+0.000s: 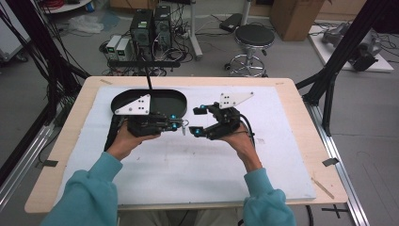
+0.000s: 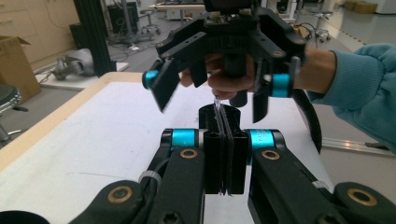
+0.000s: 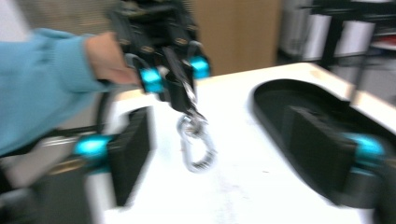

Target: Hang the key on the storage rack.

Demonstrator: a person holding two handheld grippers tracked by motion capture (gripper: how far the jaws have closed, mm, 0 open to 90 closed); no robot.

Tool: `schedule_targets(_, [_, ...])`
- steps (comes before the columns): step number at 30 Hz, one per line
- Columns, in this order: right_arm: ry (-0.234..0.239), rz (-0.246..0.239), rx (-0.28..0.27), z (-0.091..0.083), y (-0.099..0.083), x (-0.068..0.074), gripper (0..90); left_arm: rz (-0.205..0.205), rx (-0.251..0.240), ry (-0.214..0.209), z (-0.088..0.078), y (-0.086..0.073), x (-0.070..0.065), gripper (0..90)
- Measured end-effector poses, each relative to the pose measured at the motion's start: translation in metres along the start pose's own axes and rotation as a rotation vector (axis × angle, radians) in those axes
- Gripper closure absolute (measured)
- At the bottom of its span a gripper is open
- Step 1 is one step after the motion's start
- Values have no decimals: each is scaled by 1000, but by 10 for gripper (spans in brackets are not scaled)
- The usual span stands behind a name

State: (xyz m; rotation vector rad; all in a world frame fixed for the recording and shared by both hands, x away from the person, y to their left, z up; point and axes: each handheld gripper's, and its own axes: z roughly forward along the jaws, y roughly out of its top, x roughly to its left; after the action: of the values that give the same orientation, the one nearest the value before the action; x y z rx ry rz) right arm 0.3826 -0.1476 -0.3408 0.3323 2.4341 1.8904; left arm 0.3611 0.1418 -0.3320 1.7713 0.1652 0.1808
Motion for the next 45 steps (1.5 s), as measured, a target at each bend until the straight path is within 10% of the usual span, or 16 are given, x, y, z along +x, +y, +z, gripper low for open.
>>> schedule_targets(9, [-47,62,-85,-38,-15,9,89,-40,32,98,-23,2,8,883])
schedule_targets(25, [-400,-22,-165,-113,-66,36,88,-71,105,275,-71,23,38,883])
schedule_targets(45, [-626,3,-280,-145,-135,47,88,-72,307,397,-94,47,106,882])
